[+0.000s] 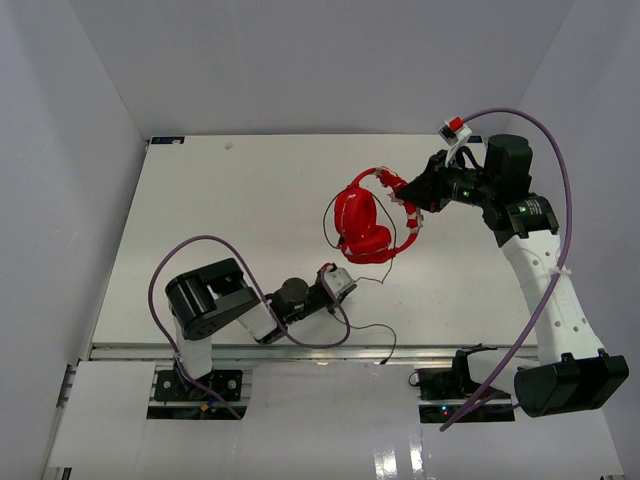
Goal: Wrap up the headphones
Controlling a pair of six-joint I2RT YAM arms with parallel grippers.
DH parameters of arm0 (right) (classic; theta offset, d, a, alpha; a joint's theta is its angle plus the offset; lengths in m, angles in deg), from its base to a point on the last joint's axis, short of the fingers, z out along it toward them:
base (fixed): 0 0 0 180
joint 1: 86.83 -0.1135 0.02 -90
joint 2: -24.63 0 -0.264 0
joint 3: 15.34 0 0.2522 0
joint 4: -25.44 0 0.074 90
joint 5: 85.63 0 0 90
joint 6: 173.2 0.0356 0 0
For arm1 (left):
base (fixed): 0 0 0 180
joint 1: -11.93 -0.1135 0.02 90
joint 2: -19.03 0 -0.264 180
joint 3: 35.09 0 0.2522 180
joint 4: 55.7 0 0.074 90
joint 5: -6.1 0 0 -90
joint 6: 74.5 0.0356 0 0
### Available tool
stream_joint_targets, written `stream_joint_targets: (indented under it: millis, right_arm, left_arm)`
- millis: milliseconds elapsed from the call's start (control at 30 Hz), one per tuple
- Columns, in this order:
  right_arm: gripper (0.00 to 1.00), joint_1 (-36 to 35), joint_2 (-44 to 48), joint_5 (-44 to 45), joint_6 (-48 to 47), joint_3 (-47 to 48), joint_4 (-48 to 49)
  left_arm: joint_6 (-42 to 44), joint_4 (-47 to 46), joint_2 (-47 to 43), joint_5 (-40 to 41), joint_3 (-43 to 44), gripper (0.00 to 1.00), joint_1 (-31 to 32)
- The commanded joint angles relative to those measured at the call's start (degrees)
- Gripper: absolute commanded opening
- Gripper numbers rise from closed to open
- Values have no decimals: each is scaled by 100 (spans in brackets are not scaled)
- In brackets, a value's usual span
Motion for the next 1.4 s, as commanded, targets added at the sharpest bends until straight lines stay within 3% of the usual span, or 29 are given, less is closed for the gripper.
stream_joint_targets:
  millis: [0,267,433,567,700,900,1133,1367]
  right_arm:
    - [8,31,217,-382,126,141,164]
    - [8,31,321,-453,77,83,107]
    - [8,31,372,-247,-235,131,-136]
    - [8,31,413,-197,-1000,223,-751]
    - [8,-20,529,-451,-1597,210,-1152]
    - [8,-188,721,663,-2504,93,-1500]
    - [8,-542,990,1650,-3508,-419,-1512]
    - [8,-930,1098,2974,-3700,-1070,-1098]
  left_arm:
    - [-117,-34,233,-300,284,20,-178]
    - [-406,-287,114,-571,-46,1,-308]
    - [-659,-230,-412,-805,-333,0,-433]
    - [-1556,518,-1199,-1670,-515,0,-954]
    - [-1947,1757,-1800,-2636,-294,0,-1465]
    - [-2049,3741,-2653,-3178,295,0,-1993]
    - [-2116,6828,-2465,-3491,2161,0,-2477]
    - [-2475,8683,-2206,-3580,3793,0,-2542]
